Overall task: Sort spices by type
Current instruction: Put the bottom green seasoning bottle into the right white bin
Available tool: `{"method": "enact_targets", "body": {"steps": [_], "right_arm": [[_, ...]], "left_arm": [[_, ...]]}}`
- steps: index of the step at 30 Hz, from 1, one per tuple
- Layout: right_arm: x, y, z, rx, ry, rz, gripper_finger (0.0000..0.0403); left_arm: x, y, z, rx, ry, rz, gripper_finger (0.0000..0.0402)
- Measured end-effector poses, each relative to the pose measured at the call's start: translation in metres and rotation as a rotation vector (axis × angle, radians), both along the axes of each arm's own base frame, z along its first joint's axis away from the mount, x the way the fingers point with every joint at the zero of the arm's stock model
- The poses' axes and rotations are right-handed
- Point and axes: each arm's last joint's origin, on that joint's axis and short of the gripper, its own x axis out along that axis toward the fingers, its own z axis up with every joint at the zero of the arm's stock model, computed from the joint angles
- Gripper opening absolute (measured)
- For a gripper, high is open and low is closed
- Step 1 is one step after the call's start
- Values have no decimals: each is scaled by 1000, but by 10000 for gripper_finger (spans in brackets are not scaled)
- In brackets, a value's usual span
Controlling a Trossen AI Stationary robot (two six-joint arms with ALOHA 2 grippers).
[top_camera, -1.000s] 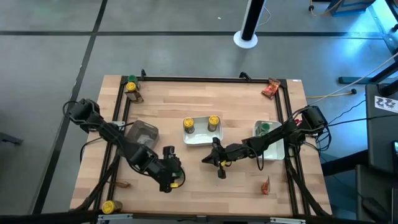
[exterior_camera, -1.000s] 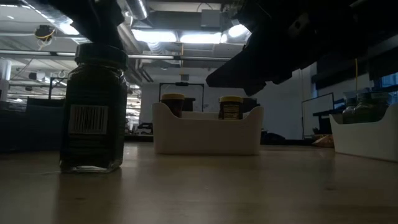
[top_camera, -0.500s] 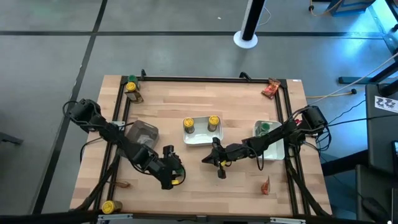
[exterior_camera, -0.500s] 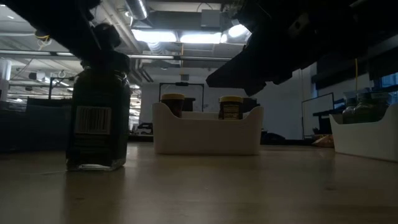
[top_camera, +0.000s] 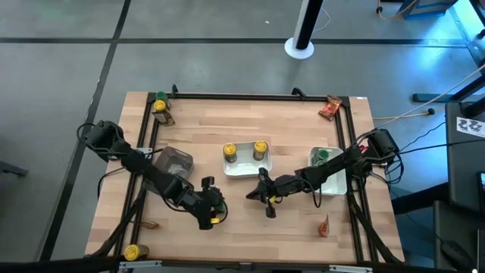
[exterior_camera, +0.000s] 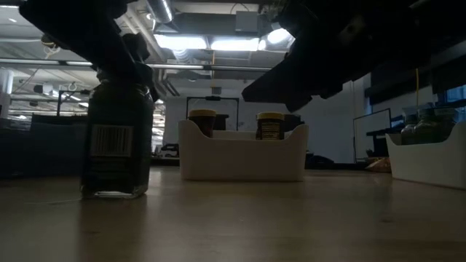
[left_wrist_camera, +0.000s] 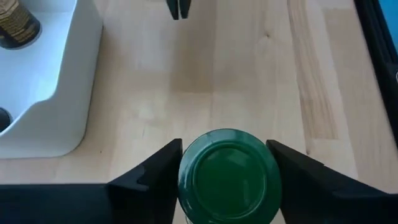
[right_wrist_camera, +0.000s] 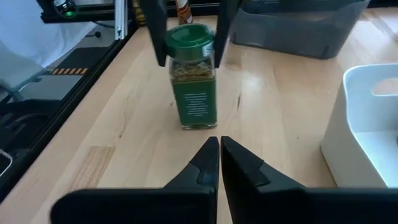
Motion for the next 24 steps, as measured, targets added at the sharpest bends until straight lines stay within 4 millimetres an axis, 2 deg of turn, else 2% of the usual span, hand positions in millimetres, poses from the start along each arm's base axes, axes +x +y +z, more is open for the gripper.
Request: {"method": "enact_targets", "body": {"steps": [8, 13, 17, 24], "right_arm": [[0, 0, 0, -15, -5, -8, 19], [-5, 0, 10, -1, 21, 39, 19], [-15, 1, 22, 10, 56, 50, 19], [-43, 21, 49, -37, 58, 55, 19]], "left_arm": [[2, 3, 0, 21, 0, -15, 188], [8, 8, 2, 28, -31, -20, 188], [16, 15, 6, 35, -81, -18, 188], [24, 26, 8, 44, -100, -13, 188]]}}
